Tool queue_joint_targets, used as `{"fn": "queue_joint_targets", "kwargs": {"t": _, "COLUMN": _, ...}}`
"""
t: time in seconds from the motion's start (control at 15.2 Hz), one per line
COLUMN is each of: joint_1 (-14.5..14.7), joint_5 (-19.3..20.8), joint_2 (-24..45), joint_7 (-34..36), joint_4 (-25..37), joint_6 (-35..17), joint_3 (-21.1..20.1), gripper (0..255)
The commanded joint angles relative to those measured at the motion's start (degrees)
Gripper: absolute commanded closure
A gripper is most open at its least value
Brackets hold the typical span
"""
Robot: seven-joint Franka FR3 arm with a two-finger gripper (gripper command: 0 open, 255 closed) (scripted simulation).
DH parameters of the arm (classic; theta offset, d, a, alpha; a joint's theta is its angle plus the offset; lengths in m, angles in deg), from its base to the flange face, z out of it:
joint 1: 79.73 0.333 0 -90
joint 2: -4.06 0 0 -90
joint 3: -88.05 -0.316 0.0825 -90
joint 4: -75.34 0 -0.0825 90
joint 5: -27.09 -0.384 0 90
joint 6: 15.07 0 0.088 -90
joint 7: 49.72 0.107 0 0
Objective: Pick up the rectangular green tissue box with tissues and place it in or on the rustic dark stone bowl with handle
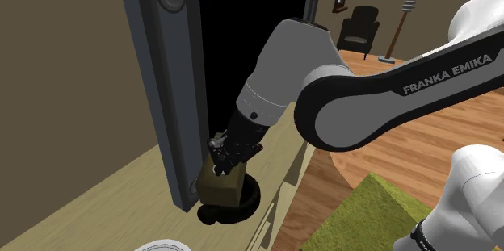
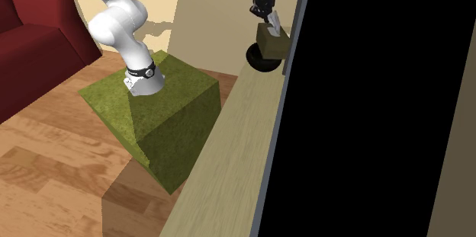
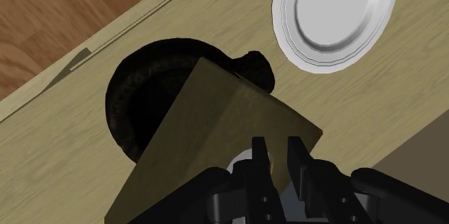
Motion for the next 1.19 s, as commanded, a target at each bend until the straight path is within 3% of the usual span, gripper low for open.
{"fn": "queue_joint_targets", "kwargs": {"t": 0.0, "joint_1": 0.0, "joint_5": 0.0, "joint_2": 0.0, "joint_7": 0.0, "joint_4": -0.1, "joint_6": -0.2, "joint_3": 0.0, "gripper": 255}}
{"fn": "queue_joint_targets", "kwargs": {"t": 0.26, "joint_1": 0.0, "joint_5": 0.0, "joint_2": 0.0, "joint_7": 0.0, "joint_4": -0.1, "joint_6": -0.2, "joint_3": 0.0, "gripper": 255}}
{"fn": "queue_joint_targets", "kwargs": {"t": 0.33, "joint_1": 0.0, "joint_5": 0.0, "joint_2": 0.0, "joint_7": 0.0, "joint_4": -0.1, "joint_6": -0.1, "joint_3": 0.0, "gripper": 0}}
{"fn": "queue_joint_targets", "kwargs": {"t": 0.66, "joint_1": 0.0, "joint_5": 0.0, "joint_2": 0.0, "joint_7": 0.0, "joint_4": -0.1, "joint_6": -0.2, "joint_3": 0.0, "gripper": 0}}
{"fn": "queue_joint_targets", "kwargs": {"t": 0.92, "joint_1": 0.0, "joint_5": -1.3, "joint_2": -5.9, "joint_7": -1.0, "joint_4": 1.1, "joint_6": 6.9, "joint_3": 1.4, "gripper": 0}}
{"fn": "queue_joint_targets", "kwargs": {"t": 1.12, "joint_1": 0.0, "joint_5": -1.3, "joint_2": -5.9, "joint_7": -1.0, "joint_4": 1.1, "joint_6": 6.9, "joint_3": 1.4, "gripper": 0}}
